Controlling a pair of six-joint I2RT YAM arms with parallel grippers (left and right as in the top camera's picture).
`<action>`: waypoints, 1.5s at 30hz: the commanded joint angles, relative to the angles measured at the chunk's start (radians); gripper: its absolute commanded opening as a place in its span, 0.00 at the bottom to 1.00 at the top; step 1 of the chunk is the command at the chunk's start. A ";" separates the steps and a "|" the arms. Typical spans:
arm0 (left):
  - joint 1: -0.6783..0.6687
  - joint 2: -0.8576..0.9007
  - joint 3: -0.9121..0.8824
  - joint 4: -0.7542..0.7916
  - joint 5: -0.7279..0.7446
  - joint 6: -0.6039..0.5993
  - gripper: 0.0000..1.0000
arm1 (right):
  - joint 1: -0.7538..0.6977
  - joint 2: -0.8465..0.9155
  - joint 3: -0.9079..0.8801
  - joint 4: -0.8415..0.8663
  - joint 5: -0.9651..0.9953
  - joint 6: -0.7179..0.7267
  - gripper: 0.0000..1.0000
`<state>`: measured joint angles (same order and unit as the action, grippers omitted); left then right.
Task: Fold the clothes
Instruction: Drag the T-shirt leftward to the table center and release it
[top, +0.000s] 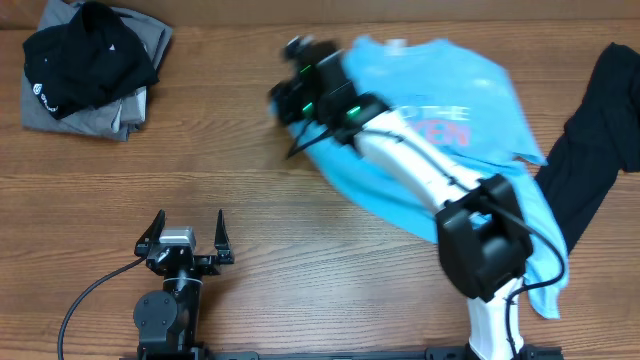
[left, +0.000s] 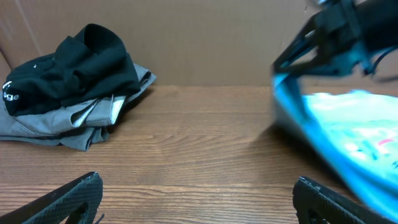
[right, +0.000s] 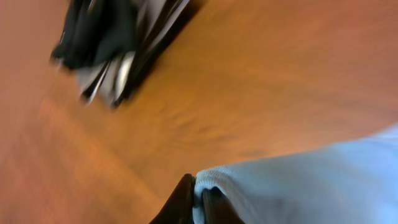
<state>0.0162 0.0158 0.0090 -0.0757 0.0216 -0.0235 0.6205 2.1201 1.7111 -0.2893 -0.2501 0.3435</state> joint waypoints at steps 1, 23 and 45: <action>0.001 -0.010 -0.004 -0.002 -0.006 -0.006 1.00 | 0.035 -0.001 0.025 -0.012 0.048 -0.001 0.18; 0.001 -0.010 -0.004 -0.002 -0.006 -0.006 1.00 | -0.552 -0.079 0.417 -0.975 0.399 -0.009 1.00; 0.002 0.000 0.044 0.400 0.249 -0.097 1.00 | -1.059 -0.079 0.414 -0.992 0.222 0.129 1.00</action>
<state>0.0166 0.0143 0.0105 0.3298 0.2047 -0.0956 -0.4320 2.0624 2.1212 -1.2831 -0.0097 0.4671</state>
